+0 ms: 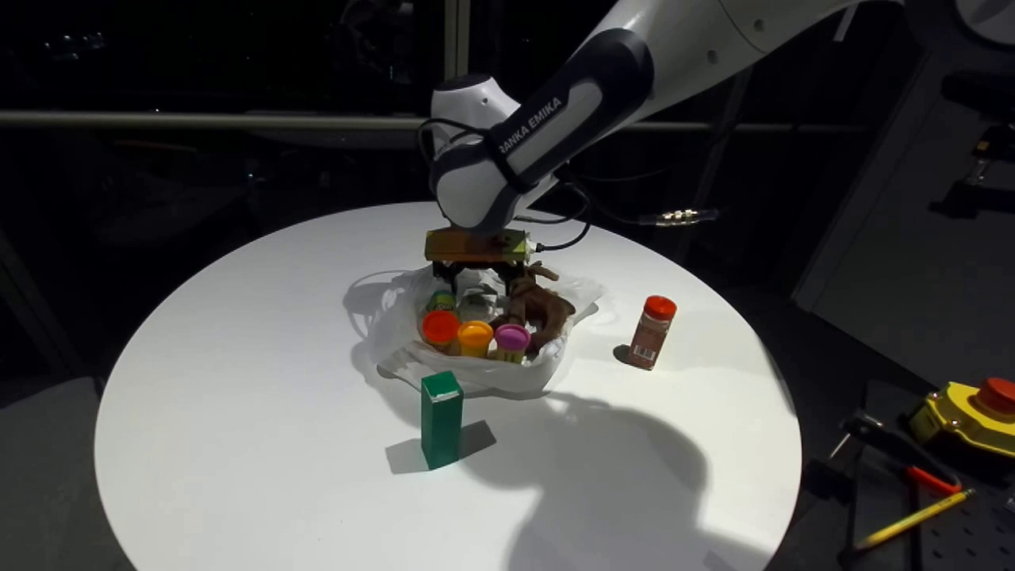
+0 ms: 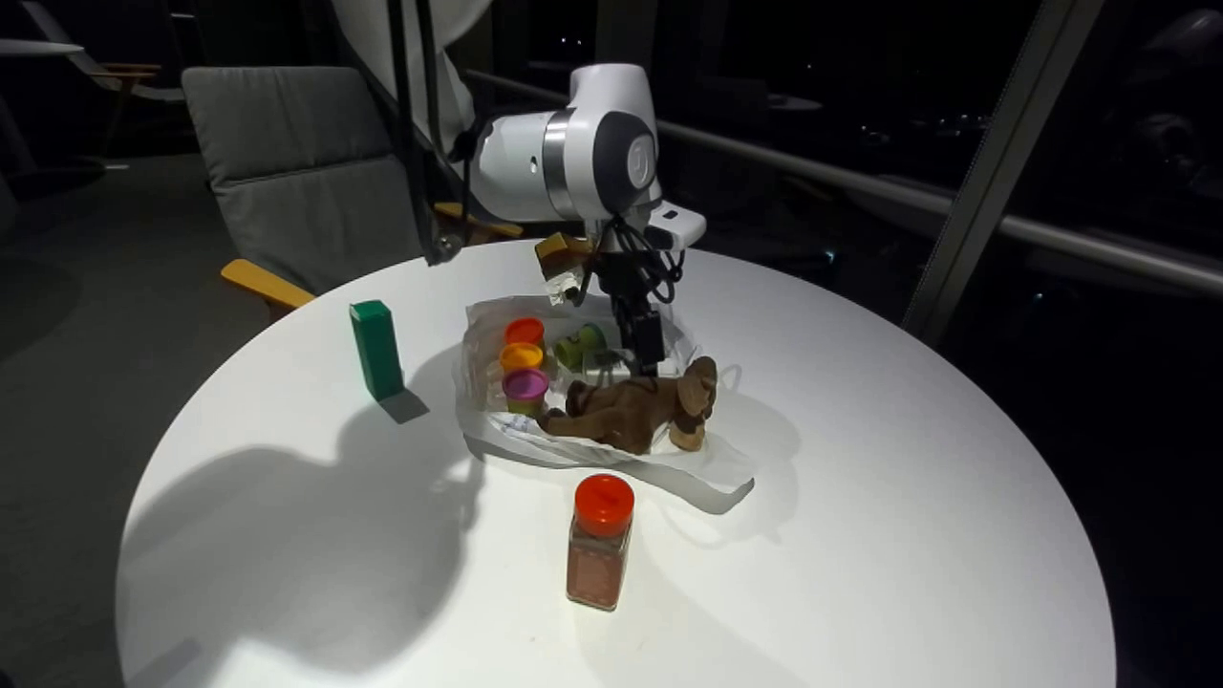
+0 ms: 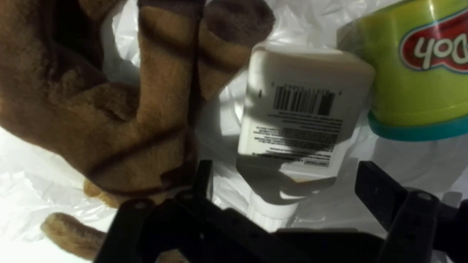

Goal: Remove the objects from the plastic bag and put them on the table.

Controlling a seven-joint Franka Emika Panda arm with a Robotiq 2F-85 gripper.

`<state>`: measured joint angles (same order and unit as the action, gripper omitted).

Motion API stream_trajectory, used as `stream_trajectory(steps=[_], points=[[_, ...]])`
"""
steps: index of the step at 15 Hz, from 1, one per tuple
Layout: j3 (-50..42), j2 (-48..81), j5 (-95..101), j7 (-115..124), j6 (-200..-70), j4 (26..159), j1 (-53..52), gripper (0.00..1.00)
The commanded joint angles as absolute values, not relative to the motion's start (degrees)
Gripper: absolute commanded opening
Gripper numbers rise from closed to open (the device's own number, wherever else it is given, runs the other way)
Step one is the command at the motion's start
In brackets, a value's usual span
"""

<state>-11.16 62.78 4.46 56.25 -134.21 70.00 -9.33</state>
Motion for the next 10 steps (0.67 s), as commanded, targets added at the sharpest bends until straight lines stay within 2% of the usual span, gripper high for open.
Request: stream_trajectory(steps=[1,2,8,10], points=[[-11.6,64.7,5.2,54.6,-134.5,66.4,-8.7,0.91],[-11.6,64.8,5.0,54.4,-134.6,66.1,-8.6,0.74],[-11.5,63.8,4.9,53.9,-135.4,66.6,-8.6,0.27],[-11.7,62.8,5.0,54.1,-135.9,67.6,-8.8,0.15]])
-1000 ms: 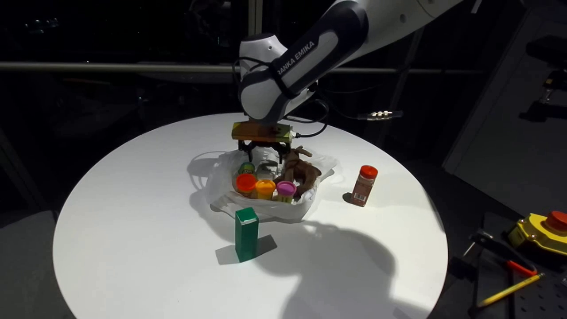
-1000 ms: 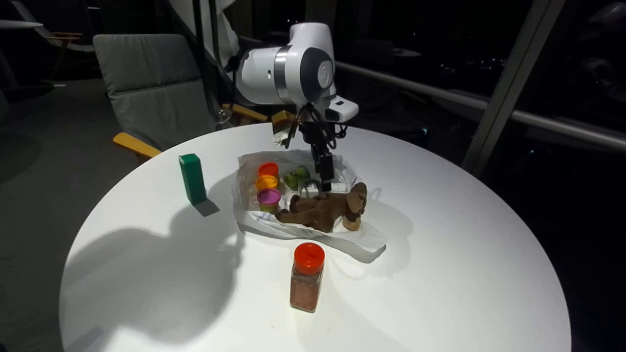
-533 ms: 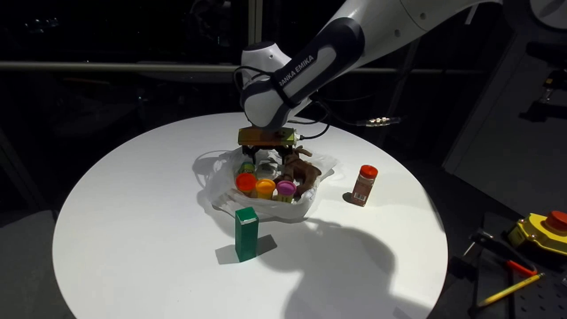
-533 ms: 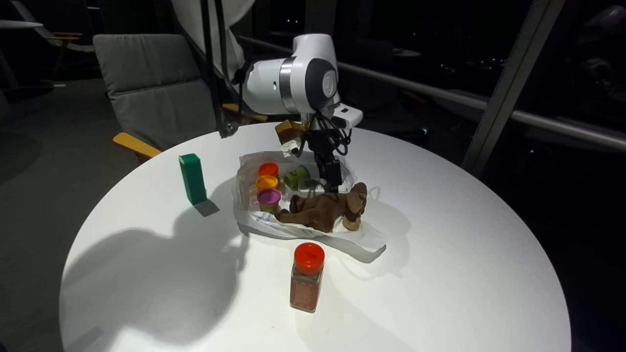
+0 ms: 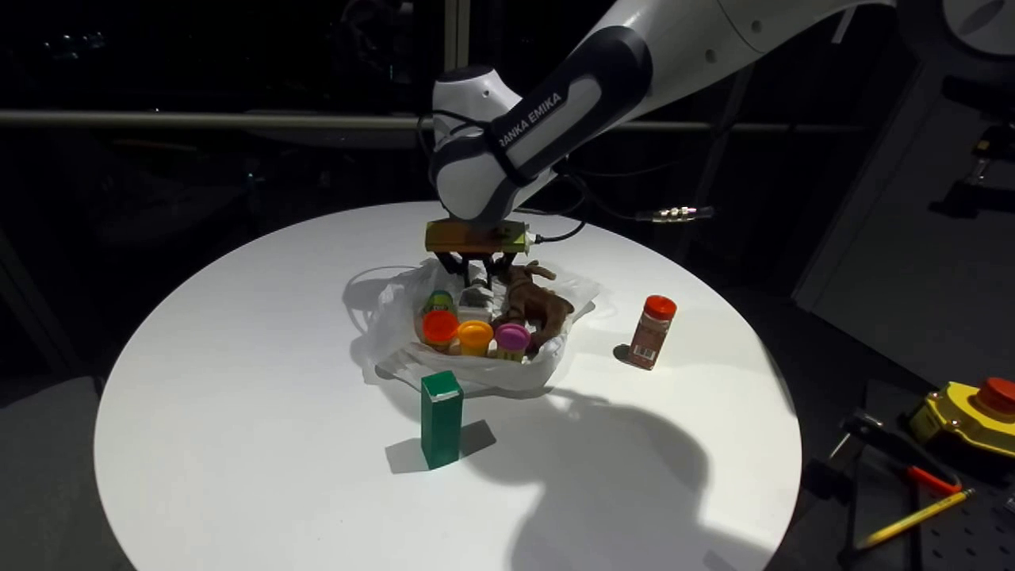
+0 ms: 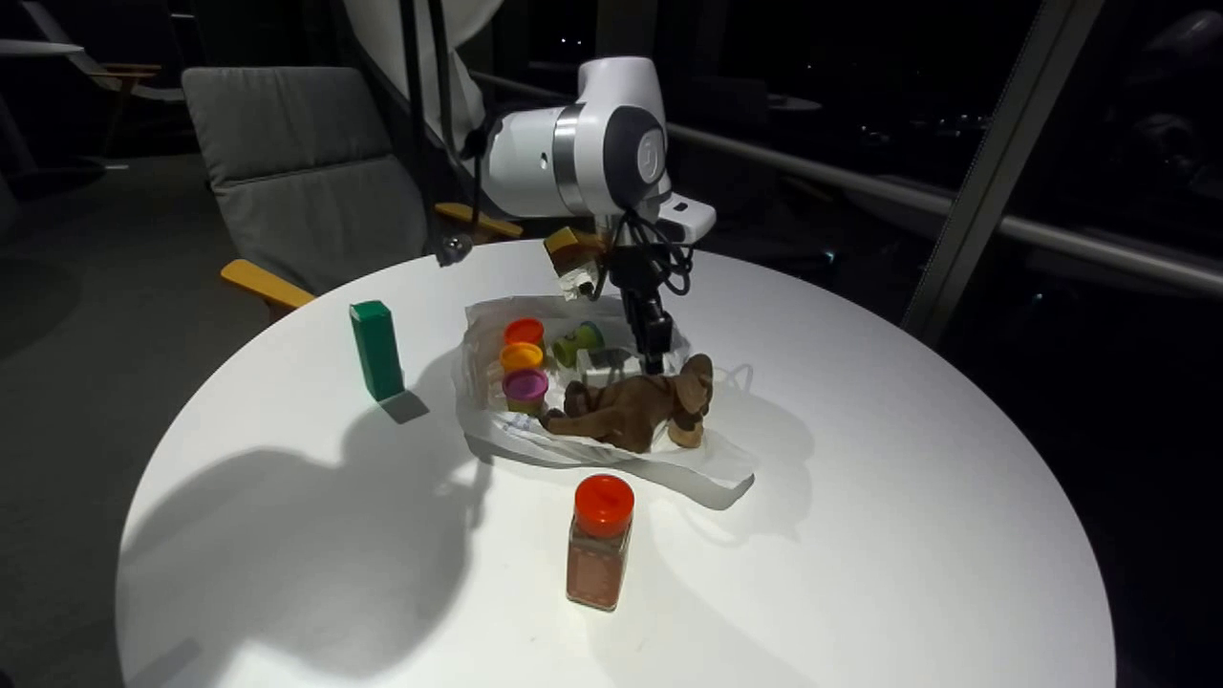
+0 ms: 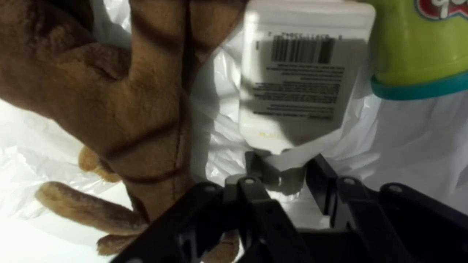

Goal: Remove the objects from the plastic bag and put them on the table.

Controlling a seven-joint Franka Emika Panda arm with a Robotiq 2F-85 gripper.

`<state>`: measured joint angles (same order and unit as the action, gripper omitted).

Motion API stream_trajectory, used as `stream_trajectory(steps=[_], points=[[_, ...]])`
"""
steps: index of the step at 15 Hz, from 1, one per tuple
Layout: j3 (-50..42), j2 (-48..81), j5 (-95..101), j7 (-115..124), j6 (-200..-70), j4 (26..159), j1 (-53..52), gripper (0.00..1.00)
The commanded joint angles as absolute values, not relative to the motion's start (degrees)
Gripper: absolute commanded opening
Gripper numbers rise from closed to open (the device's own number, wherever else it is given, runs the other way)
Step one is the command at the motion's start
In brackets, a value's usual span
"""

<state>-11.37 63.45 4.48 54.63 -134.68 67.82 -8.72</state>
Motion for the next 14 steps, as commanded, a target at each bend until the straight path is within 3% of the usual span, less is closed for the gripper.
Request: stream_trajectory(steps=[1,10,14], points=[[-11.7,62.4,4.9,54.1,-136.2,68.1,-8.8,0.12],[-14.6,48.6,6.4,57.2,-142.0,84.7,-12.4,0.13],[-21.1,42.3,12.5,65.9,-146.0,95.0,-18.5,0.13]])
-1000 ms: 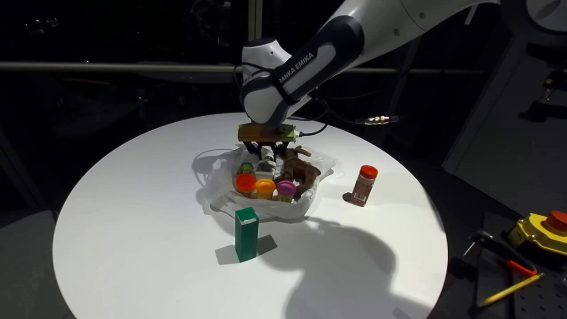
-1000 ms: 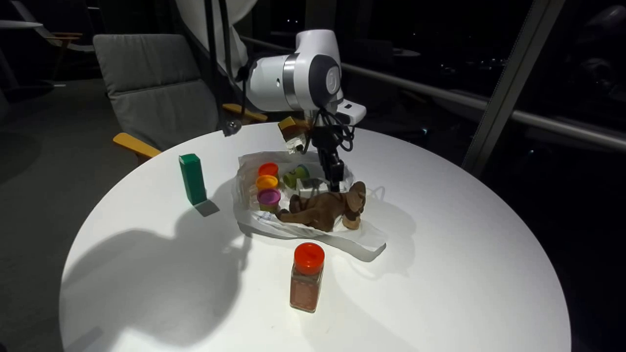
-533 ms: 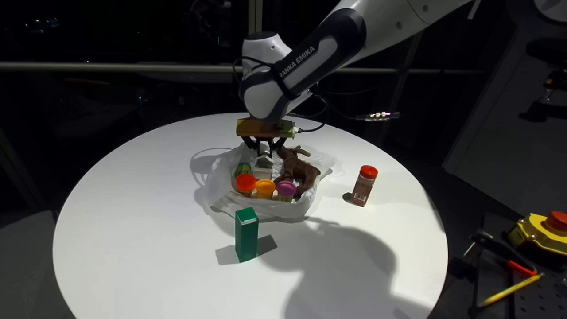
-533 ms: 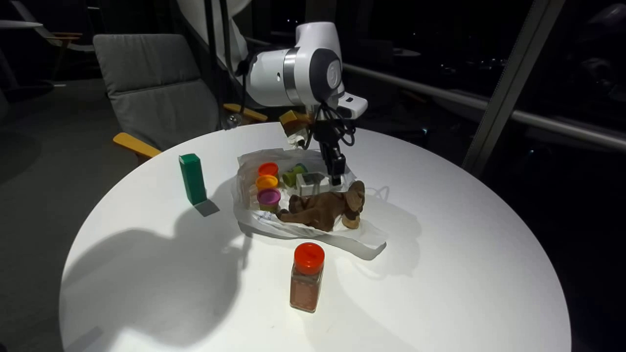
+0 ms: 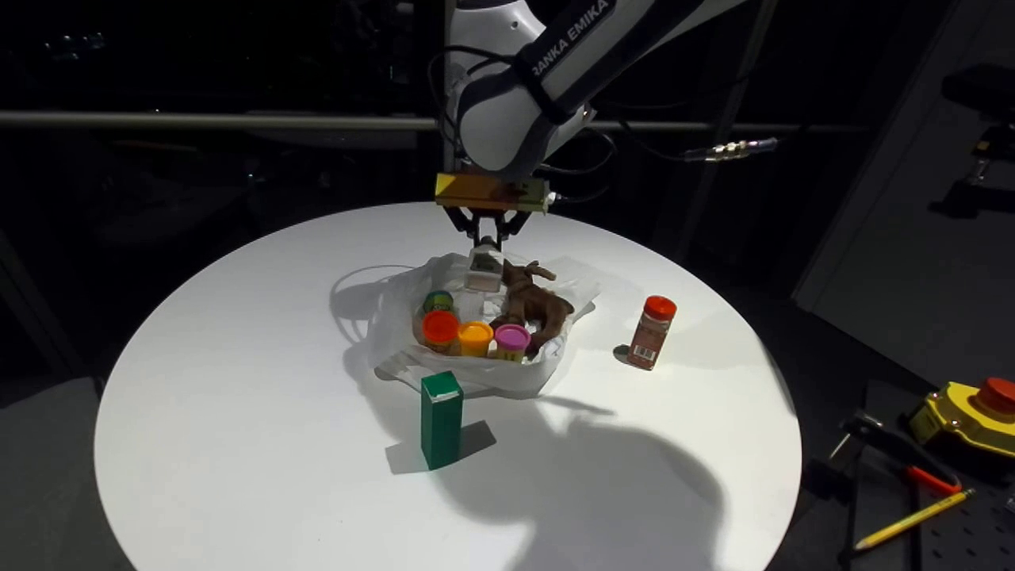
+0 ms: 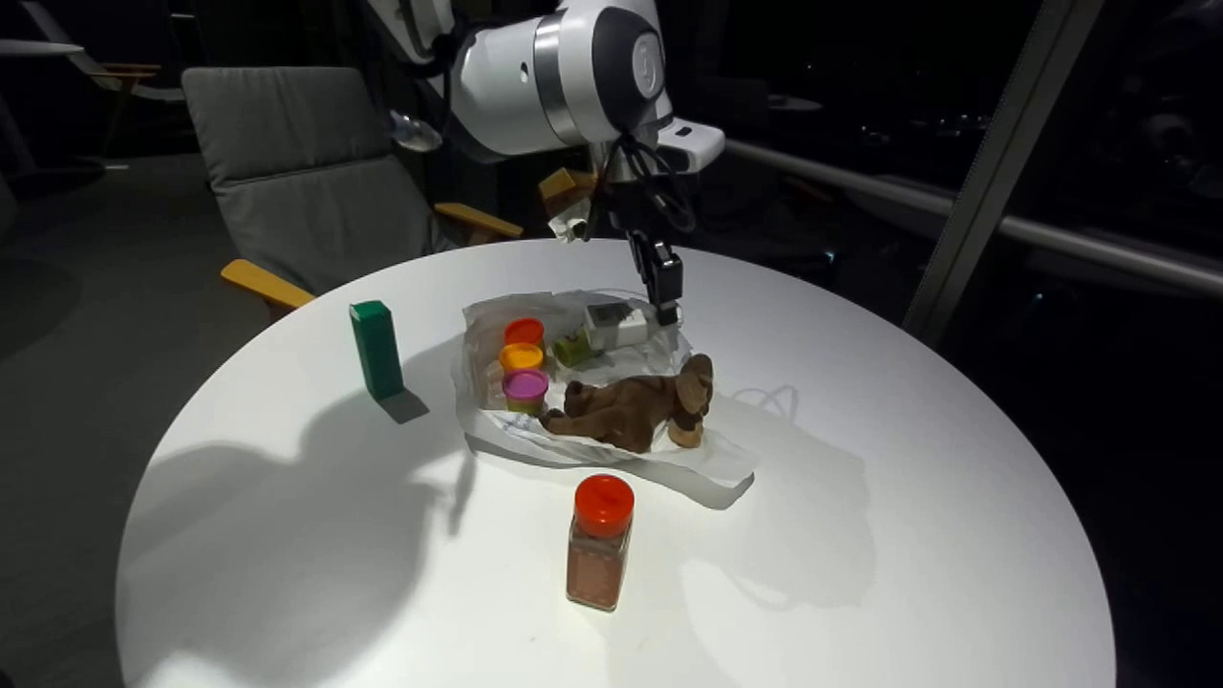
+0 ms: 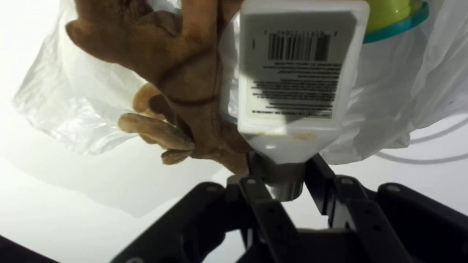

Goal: Remove the objects from the plastic bag and put them on the table.

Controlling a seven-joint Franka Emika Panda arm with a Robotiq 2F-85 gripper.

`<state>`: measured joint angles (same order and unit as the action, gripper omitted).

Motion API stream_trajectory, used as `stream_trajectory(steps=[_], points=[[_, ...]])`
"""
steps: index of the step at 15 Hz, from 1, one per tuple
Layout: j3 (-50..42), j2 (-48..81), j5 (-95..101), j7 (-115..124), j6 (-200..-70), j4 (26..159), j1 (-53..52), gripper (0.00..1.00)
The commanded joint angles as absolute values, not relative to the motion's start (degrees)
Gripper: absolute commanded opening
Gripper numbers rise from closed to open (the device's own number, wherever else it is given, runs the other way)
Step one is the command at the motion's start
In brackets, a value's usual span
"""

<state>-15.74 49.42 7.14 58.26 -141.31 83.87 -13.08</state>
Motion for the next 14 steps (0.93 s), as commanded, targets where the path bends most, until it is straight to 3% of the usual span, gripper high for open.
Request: stream_trajectory(steps=[1,9,14], points=[[-23.6,41.1,15.5,69.7,-147.2,97.7,-20.8,0.13],[-50.3,39.4,38.7,103.8,-146.6,114.4,-48.1,0.13],[-45.3,43.7,49.7,117.5,-137.0,110.7,-44.3,0.13]])
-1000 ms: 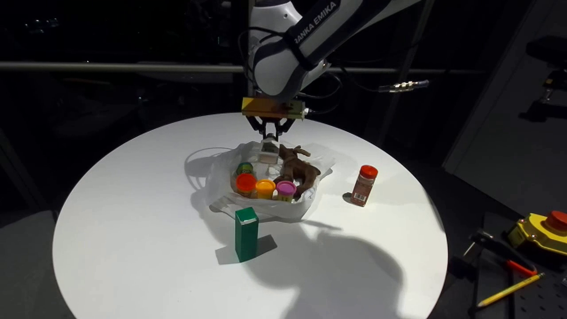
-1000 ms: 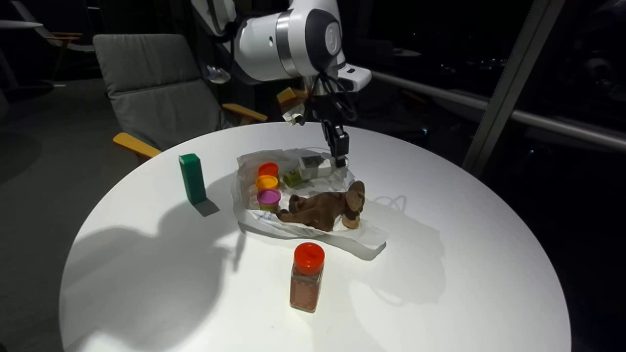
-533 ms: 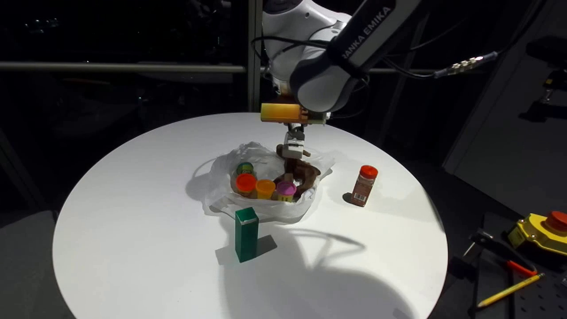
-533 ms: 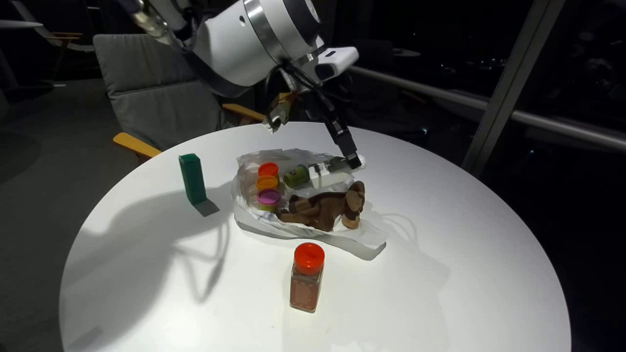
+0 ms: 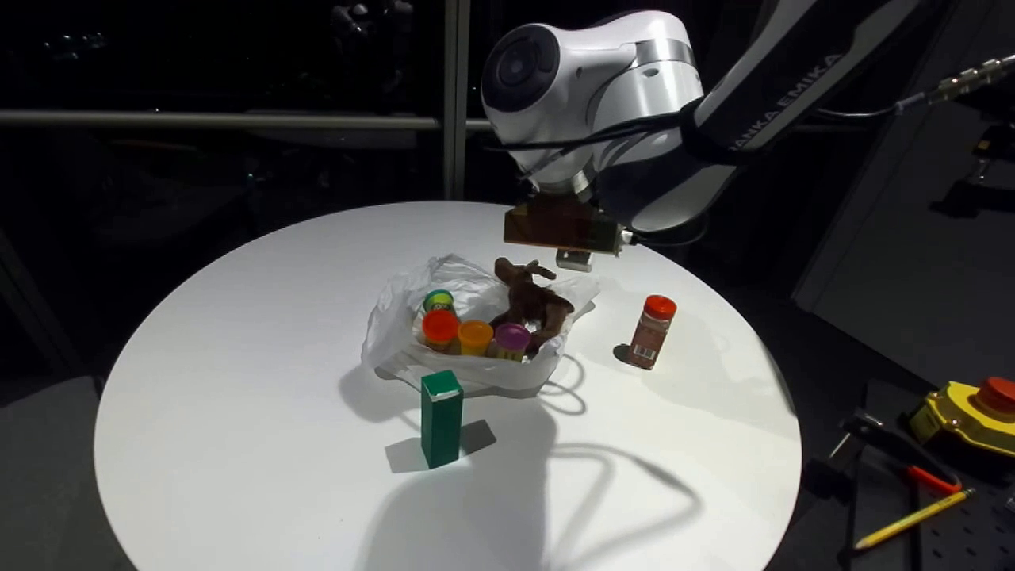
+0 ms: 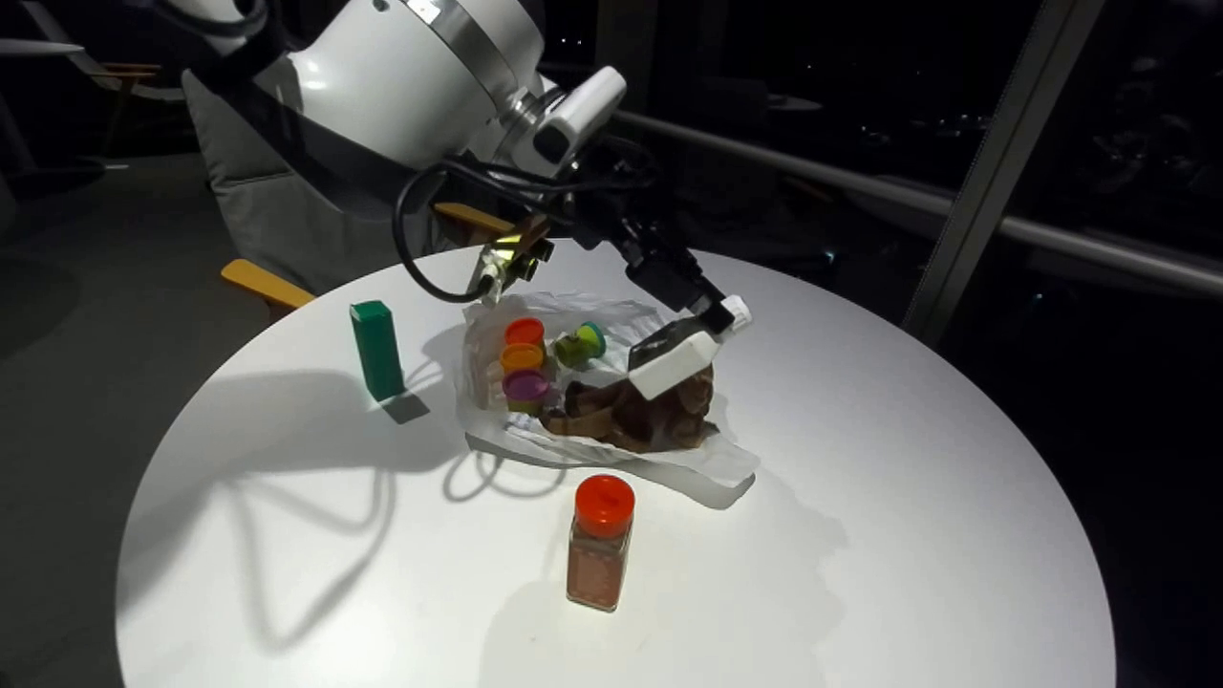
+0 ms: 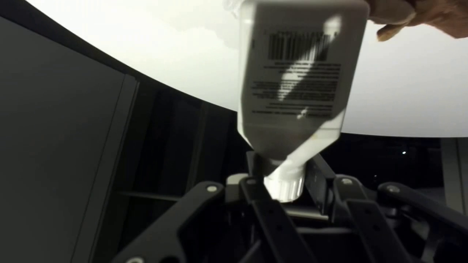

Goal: Remove the objects from the plastic bag and put them on the table.

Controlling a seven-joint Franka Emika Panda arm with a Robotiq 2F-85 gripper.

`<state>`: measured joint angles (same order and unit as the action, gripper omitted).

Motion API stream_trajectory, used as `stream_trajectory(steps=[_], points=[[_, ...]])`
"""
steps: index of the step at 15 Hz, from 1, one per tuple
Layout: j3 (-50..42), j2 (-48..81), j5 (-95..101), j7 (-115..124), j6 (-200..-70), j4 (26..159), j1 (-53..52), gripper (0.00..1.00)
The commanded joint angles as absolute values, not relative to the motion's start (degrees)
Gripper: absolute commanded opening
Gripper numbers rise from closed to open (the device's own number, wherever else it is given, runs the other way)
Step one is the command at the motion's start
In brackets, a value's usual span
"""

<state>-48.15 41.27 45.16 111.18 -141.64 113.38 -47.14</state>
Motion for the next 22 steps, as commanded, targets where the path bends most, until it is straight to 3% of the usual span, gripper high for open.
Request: stream_trajectory(steps=[1,12,13,14,19,22], points=[[-43.6,44.2,50.8,118.6,-134.9,109.8,-42.7,0.13],[-18.4,48.5,61.5,119.8,-117.6,98.1,-18.5,0.17],[-16.6,48.9,62.1,119.4,-117.2,97.5,-16.9,0.46],[-15.1,49.1,62.3,119.1,-117.2,97.1,-15.5,0.61],[-10.1,48.0,62.2,117.7,-117.7,96.5,-11.2,0.97],[-7.0,44.6,60.6,115.8,-121.3,97.2,-8.5,1.0]])
